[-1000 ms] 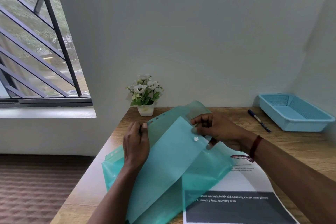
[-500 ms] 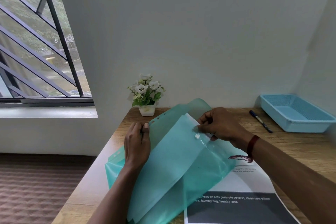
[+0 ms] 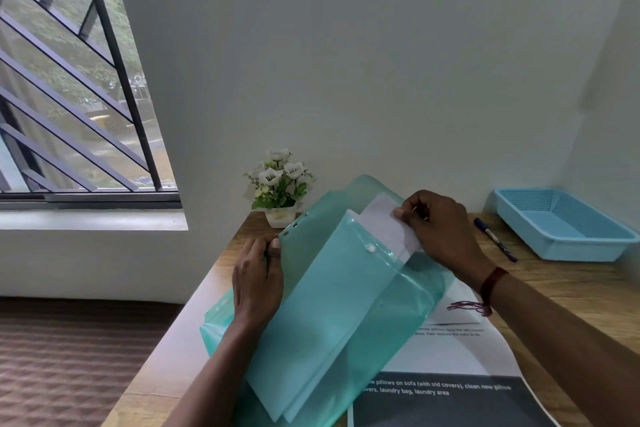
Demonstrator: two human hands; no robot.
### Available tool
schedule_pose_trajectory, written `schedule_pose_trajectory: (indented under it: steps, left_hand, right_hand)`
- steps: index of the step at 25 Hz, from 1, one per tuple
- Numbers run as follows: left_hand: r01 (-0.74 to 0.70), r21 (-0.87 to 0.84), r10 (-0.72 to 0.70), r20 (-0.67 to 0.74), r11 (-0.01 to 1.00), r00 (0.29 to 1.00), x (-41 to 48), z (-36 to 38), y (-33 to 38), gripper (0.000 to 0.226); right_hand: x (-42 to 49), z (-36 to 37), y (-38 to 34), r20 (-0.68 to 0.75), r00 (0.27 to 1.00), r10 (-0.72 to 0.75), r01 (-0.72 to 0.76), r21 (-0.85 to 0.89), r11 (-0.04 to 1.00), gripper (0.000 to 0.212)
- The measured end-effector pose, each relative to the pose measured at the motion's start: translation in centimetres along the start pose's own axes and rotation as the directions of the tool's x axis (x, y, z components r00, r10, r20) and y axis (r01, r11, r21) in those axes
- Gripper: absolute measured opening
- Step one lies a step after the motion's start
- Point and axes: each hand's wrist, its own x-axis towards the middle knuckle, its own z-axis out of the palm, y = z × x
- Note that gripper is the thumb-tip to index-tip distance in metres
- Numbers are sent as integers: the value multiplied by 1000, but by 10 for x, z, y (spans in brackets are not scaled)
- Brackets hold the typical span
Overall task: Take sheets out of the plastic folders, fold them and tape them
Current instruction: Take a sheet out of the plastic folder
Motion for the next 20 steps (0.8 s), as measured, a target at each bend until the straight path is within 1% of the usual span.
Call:
schedule_pose_trajectory:
  steps: [2, 4, 7, 9, 13, 17, 20]
  left_hand:
    - [-16, 2, 16, -5, 1000, 1000, 0, 0, 4, 31]
    - [-34, 12, 35, -9, 999, 999, 0, -1, 8, 31]
    - [-72, 29, 72, -4, 997, 997, 0, -6, 11, 31]
    - [-73, 35, 73, -6, 997, 997, 0, -10, 11, 31]
    - [-48, 53, 50, -40, 997, 998, 2, -20, 11, 27]
    - [33, 36, -30, -79, 999, 996, 6, -31, 10, 20]
    - [79, 30, -76, -80, 996, 994, 6, -39, 8, 20]
  right_hand:
    - [1, -5, 2, -124, 990, -59, 62, 17, 998, 13]
    - [1, -11, 4, -218, 973, -79, 96, 70, 993, 9]
    - [5, -20, 5, -313, 944, -108, 155, 130, 979, 9]
    - [9, -25, 2, -359, 925, -123, 180, 130, 975, 10]
    - [19, -46, -3, -486, 865, -129, 208, 114, 971, 13]
    - [29, -71, -4, -577, 812, -88, 201, 135, 970, 21]
    - [29, -85, 0, -645, 761, -69, 200, 132, 971, 24]
